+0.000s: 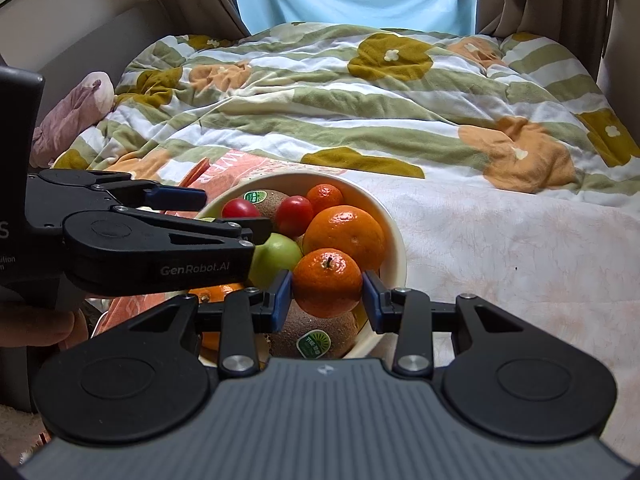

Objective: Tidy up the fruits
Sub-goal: 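Carry tomato and tangerine to the bowl while the left tool releases the tomato inside, then lower the tangerine into the bowl and open the right tool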

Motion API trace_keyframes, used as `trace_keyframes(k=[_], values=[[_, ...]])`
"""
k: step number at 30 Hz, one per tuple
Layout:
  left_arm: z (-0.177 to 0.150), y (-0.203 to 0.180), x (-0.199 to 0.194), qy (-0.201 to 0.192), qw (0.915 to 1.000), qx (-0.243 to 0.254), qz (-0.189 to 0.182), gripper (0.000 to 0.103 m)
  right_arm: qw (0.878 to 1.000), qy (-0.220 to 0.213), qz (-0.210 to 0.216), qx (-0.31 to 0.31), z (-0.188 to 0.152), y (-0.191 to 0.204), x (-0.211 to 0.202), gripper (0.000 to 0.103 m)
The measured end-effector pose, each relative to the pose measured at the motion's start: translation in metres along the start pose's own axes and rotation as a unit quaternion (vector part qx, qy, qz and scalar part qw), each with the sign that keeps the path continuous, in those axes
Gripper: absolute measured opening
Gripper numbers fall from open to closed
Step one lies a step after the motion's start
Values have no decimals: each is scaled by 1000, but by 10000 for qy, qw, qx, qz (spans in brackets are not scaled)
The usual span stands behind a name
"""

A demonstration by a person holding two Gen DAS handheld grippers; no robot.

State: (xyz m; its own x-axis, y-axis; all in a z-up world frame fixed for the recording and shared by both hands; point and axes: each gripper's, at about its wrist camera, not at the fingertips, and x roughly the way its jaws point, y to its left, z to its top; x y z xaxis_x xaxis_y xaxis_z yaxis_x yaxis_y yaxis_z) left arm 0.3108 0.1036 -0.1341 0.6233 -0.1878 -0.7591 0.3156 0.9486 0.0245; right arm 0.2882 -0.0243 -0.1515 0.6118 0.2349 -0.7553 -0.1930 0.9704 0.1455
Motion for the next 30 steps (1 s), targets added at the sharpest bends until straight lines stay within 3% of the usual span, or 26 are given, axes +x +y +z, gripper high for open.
trace_keyframes(k=[2, 14, 25, 27, 29, 30], values=[[2, 3, -5, -93, 9999, -14, 64, 97, 10000, -12, -20, -8, 0, 0, -1, 53], [-1, 30, -54, -216, 9968, -535, 549, 102, 9996, 5, 171, -223, 6, 20, -10, 53], [-16, 52, -75, -251, 9926, -794, 885, 102, 9974, 196, 244, -652, -5, 49, 13, 54], [-18, 52, -75, -244, 9925, -779, 911, 102, 9974, 88, 189, -687, -7, 51, 13, 70], [-19, 51, -74, -234, 9926, -769, 914, 102, 9973, -20, 88, -730, -7, 53, 12, 103], [-19, 50, -74, -231, 9926, -774, 910, 102, 9971, -50, 55, -763, -7, 53, 11, 103]])
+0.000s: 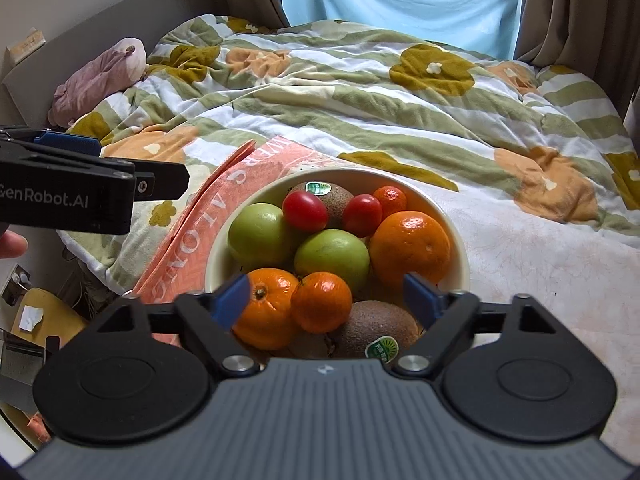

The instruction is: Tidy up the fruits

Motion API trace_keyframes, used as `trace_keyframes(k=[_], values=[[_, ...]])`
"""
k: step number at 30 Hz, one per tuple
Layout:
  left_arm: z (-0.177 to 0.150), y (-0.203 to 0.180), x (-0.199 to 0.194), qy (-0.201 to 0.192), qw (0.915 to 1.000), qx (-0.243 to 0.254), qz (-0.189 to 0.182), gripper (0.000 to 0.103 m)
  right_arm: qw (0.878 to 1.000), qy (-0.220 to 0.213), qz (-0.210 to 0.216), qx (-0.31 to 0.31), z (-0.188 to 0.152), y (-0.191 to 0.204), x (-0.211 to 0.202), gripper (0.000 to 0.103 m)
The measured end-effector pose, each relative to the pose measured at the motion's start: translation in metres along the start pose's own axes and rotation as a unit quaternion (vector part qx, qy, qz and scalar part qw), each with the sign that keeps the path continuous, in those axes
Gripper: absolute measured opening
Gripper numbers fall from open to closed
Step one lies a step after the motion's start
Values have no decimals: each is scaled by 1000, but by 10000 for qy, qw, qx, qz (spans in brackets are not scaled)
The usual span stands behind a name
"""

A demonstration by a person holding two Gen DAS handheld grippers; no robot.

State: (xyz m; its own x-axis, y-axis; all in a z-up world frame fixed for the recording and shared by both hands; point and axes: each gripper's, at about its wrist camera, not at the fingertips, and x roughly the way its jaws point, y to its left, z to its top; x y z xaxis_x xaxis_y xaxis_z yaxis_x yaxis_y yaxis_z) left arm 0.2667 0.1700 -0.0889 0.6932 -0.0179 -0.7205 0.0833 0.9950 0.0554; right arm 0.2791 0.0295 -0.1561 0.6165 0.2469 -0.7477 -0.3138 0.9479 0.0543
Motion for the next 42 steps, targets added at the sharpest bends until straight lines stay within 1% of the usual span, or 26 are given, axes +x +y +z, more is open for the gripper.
trace_keyframes(k=[6, 11, 16, 19, 23, 28, 32, 35, 42], values=[[-1, -5, -9, -40, 10000, -3, -47, 102, 9999, -79, -116, -75, -4, -4, -14, 103], [1, -15, -34, -241, 9997, 10, 45, 102, 9996, -253, -77, -61, -3, -10, -42, 103], [-1, -31, -75, -538, 9984, -25, 174, 102, 9986, -509, -13, -122, -3, -21, -88, 103], [-4, -42, -102, -684, 9974, -130, 174, 102, 9976, -666, 44, -169, -4, -29, -121, 103], [-12, -61, -141, -946, 9953, -161, 163, 103, 9965, -825, 9, -145, -11, -41, -167, 103], [-25, -88, -186, -1236, 9920, -120, 234, 103, 9945, -958, -421, -7, -33, -60, -229, 103], [-41, -108, -214, -1395, 9901, -116, 97, 103, 9915, -1026, -697, 401, -54, -81, -272, 103], [-52, -124, -229, -1406, 9900, -71, 37, 103, 9878, -941, -1039, 684, -73, -96, -294, 103], [-72, -156, -244, -1335, 9909, 159, -36, 103, 9828, -807, -1286, 1050, -115, -117, -327, 103]])
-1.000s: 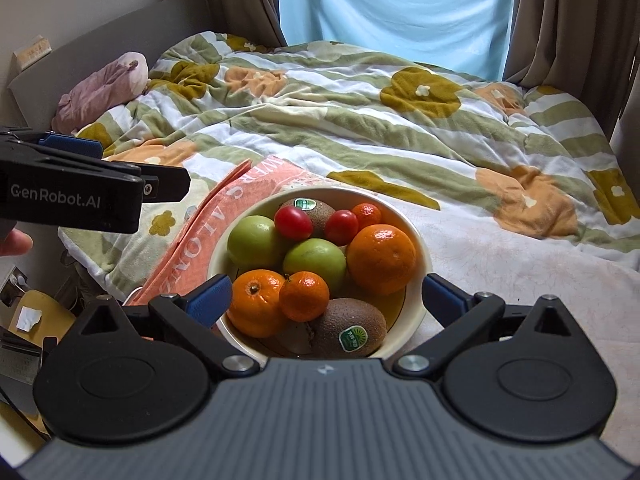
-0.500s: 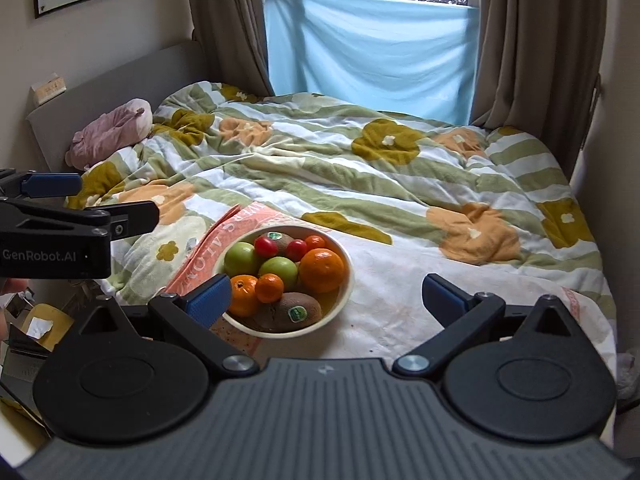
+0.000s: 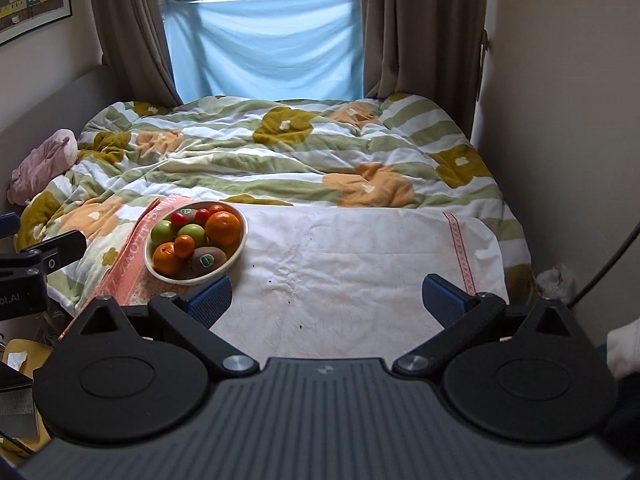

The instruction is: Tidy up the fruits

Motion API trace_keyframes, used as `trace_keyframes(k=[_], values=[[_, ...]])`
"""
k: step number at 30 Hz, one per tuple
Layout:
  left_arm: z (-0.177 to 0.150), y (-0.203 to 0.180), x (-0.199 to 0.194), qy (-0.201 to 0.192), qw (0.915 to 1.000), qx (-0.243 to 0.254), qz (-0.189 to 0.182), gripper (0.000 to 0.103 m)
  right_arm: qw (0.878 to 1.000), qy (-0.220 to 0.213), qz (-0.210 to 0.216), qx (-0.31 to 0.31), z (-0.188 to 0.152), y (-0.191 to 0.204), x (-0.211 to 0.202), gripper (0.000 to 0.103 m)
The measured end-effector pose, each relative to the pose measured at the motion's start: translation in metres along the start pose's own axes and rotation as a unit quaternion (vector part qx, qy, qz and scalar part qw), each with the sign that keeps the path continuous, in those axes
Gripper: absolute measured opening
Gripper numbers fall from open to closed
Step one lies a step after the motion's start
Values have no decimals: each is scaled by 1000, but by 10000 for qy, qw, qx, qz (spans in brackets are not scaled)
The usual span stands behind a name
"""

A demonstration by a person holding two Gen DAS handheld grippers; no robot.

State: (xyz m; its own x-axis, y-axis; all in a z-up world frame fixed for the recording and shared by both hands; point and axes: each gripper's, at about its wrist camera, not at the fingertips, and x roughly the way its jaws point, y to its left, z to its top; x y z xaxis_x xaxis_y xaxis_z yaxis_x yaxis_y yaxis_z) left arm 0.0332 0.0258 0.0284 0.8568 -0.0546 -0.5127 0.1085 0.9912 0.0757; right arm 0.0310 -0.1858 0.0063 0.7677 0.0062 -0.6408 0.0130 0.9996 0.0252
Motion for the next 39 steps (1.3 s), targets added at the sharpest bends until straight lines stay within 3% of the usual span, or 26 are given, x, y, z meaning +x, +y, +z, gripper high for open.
trace_keyframes(k=[7, 39], values=[[-15, -22, -9, 85, 9999, 15, -99, 103, 9995, -17, -318, 45, -19, -23, -15, 103], [-11, -45, -21, -67, 9999, 54, -78, 103, 9995, -86, -208, 230, -23, -41, -20, 103]])
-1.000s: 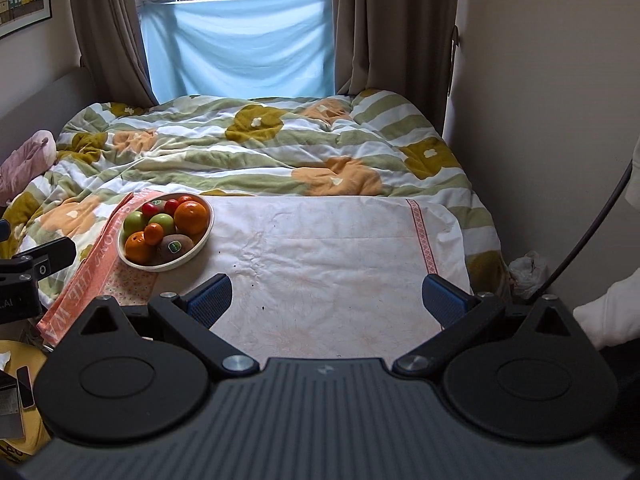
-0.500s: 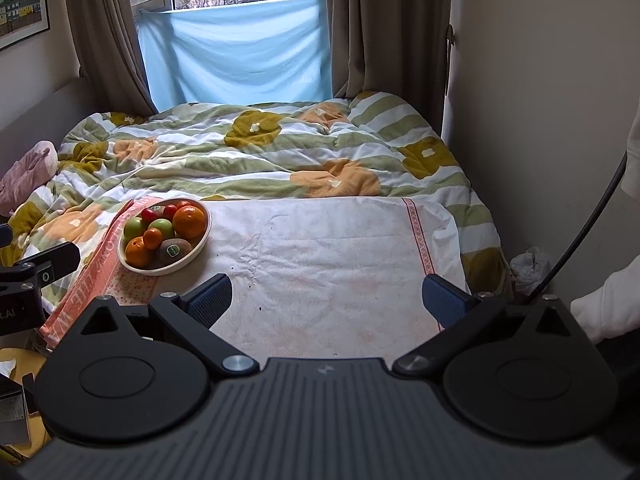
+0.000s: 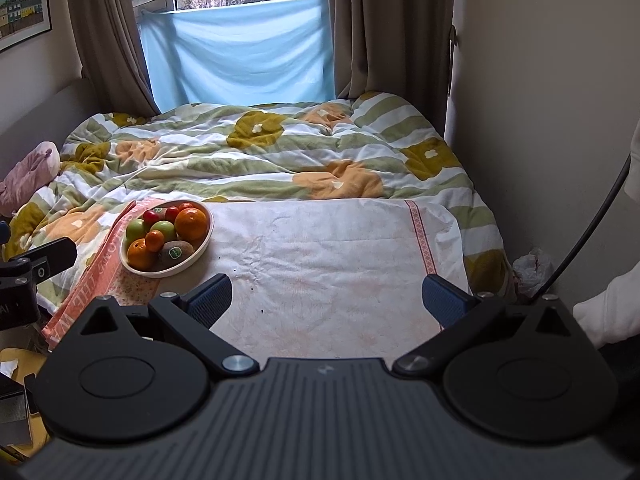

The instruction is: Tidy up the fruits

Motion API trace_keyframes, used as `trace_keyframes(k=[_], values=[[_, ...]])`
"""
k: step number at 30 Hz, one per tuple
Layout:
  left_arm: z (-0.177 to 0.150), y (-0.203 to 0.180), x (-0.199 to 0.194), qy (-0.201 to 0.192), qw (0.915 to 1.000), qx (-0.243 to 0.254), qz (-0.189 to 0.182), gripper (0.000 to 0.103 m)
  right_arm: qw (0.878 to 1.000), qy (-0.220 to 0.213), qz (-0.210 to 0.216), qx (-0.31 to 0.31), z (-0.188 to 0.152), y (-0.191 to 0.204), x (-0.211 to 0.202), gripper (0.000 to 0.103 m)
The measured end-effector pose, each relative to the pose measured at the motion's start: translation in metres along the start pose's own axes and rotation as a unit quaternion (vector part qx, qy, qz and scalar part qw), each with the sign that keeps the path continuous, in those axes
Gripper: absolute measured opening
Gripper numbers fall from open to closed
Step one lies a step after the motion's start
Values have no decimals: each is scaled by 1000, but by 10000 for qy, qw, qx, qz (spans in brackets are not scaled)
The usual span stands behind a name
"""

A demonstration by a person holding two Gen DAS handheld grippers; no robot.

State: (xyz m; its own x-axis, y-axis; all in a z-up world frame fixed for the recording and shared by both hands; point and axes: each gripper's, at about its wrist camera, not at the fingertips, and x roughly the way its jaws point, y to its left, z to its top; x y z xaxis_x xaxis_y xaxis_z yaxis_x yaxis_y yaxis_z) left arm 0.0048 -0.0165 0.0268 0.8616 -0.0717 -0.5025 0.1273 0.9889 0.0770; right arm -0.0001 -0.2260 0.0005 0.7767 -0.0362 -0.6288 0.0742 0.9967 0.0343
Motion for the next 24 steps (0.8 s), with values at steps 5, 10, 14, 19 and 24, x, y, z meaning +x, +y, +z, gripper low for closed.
trace_keyframes(k=[5, 10, 14, 19, 24], values=[[0, 1, -1, -14, 10000, -6, 12, 103, 10000, -26, 4, -22, 4, 0, 0, 103], [0, 4, -1, 27, 10000, -45, 8, 103, 10000, -33, 18, -37, 4, 1, 1, 103], [1, 8, -1, 60, 9998, -161, -32, 103, 10000, -16, 49, -67, 5, 4, 4, 103], [1, 8, -3, 10, 10000, -55, 42, 103, 9999, -38, 91, -75, 6, 6, 5, 103], [1, 6, -4, -68, 9996, 122, 251, 103, 9999, -54, 97, -89, 6, 9, 6, 103]])
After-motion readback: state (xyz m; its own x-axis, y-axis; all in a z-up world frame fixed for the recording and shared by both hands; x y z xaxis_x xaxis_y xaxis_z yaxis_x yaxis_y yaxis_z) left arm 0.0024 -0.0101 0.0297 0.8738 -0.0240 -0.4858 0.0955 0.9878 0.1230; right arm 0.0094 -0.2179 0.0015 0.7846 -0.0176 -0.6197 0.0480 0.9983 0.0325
